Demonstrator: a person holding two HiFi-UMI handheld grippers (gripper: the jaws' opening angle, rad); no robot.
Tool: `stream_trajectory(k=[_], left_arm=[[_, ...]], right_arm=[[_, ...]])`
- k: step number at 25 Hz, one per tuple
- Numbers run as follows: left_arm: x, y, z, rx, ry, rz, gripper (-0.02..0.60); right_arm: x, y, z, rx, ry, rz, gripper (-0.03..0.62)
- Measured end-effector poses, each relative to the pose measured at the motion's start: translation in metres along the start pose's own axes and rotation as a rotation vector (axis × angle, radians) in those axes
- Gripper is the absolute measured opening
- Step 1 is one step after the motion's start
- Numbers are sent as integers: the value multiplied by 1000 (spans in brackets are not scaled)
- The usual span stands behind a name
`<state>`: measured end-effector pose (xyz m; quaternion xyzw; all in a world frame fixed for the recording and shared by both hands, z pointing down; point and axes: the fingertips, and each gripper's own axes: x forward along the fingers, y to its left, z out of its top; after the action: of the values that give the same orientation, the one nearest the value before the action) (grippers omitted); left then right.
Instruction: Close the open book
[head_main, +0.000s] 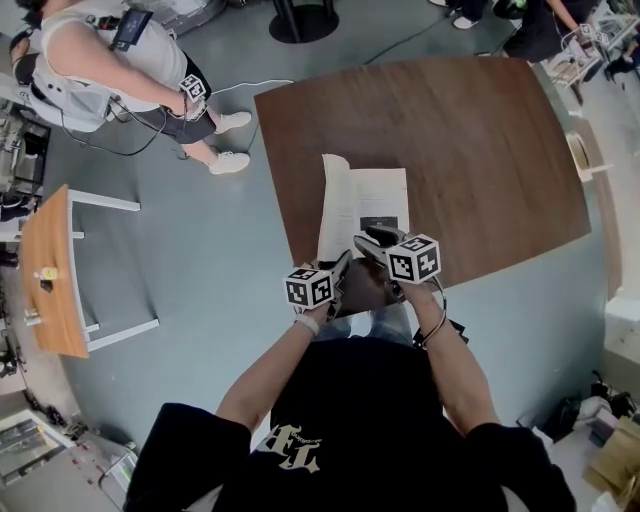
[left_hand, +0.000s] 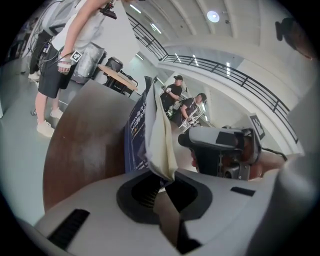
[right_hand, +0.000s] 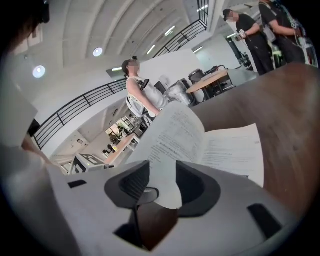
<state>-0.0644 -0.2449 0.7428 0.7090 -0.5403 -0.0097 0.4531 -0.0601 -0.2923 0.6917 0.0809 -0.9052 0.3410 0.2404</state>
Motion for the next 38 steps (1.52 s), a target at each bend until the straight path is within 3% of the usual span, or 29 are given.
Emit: stream_trajectory(k=[6, 15, 27, 38], left_arm=[[3, -7, 0, 96, 52, 81, 15], [1, -10, 0, 156, 87, 195, 21], [-4, -28, -1, 224, 78, 216, 44], [18, -51, -13, 330, 153, 189, 57]], right_arm=[[0, -4, 11, 28, 16, 35, 202], [-9, -3, 24, 102, -14, 109, 202], [-8, -1, 23, 97, 22, 157, 202], [-27, -15, 15, 186, 14, 200, 202]])
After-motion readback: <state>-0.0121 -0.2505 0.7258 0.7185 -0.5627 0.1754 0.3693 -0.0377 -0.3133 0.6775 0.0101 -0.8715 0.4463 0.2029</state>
